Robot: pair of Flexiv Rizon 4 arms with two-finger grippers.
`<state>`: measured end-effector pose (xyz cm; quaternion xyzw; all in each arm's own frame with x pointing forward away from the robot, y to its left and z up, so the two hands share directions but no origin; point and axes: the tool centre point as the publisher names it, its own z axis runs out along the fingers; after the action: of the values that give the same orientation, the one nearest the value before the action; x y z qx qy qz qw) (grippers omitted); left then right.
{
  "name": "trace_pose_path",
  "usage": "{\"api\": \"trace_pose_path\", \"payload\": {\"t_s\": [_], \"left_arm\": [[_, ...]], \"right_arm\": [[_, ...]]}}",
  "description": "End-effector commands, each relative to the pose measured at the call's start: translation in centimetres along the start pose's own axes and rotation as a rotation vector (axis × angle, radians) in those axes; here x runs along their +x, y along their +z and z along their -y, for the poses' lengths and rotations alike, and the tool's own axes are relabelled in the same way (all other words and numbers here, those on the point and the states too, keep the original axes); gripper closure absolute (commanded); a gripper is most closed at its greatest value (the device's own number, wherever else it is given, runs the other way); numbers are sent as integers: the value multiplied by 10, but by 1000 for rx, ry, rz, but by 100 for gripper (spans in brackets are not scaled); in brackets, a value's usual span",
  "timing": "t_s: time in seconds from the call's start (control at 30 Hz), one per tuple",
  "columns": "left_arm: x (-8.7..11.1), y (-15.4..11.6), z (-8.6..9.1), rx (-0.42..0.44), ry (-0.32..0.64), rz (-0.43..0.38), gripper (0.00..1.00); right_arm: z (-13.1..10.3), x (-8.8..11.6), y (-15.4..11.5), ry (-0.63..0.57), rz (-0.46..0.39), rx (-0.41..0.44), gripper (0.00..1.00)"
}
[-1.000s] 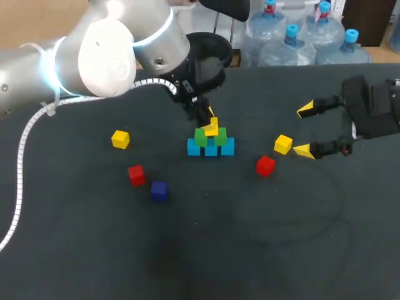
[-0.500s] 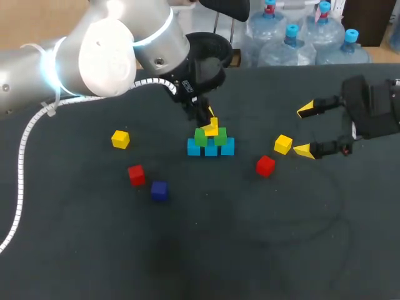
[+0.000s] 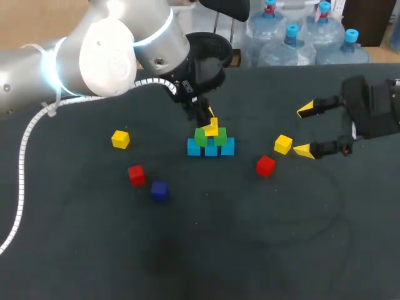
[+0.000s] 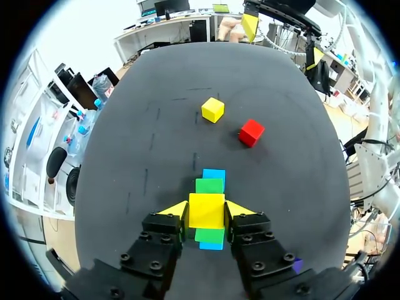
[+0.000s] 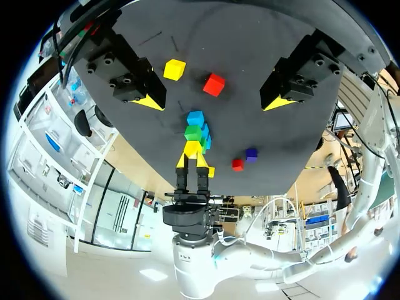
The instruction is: Place the blue cubes, place green cubes on the blue cubes, place the yellow cubes on the green cubes, then place the red cubes on the yellow cubes, and place purple cube on the red cubes.
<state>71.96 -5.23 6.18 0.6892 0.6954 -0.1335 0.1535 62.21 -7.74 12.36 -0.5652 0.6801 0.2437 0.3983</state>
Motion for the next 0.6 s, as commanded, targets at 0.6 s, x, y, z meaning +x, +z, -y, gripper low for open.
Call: {"api": "trace_pose_path", "payload": {"t_s": [0.6], "left_arm": [[2,0,-3,12,2,-6,78]], "right_arm": [[0,0,0,0,-2,1,0]]}}
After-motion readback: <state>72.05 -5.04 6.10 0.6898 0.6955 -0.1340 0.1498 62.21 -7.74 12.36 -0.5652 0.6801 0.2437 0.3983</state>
